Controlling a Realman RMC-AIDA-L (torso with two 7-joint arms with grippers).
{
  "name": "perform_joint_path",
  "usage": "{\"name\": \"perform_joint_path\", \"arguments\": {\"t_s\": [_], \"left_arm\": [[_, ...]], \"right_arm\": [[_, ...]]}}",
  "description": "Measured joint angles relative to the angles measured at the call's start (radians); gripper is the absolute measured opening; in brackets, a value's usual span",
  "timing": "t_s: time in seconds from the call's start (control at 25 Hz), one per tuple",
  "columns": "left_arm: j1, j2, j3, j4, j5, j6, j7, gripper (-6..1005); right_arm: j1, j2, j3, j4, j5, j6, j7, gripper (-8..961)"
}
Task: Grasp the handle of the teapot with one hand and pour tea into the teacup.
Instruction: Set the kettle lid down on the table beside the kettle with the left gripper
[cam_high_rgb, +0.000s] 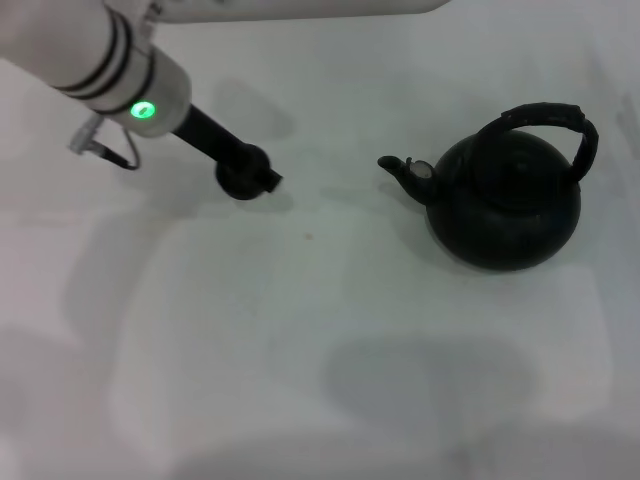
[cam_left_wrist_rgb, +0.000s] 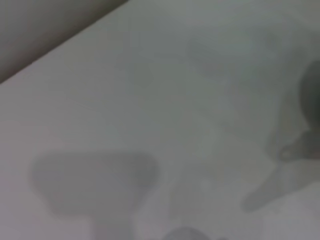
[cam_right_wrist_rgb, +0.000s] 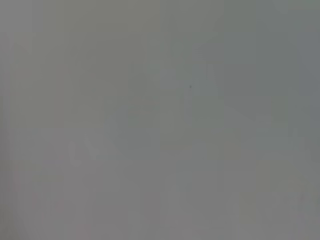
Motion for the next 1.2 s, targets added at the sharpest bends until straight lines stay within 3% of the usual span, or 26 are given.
{"name": "perform_joint_path", "arguments": {"t_s": [0.12, 0.44, 1.2], "left_arm": [[-0.013, -0.001, 0.086, -0.007, -0.030, -0.048, -0.002, 719], [-0.035, -0.003, 0.187, -0.021, -0.078, -0.073, -0.001, 727], [-0.068, -0.006, 0.307, -0.057, -0.104, -0.095, -0.005, 746]], "right_arm": [[0.000, 0.000, 0.000, 0.000, 0.000, 0.000, 0.000, 788], [-0.002, 0.000, 0.000, 0.000, -0.001, 0.001, 0.000, 785], [0.000, 0.000, -0.001, 0.000, -0.002, 0.001, 0.000, 777]]}}
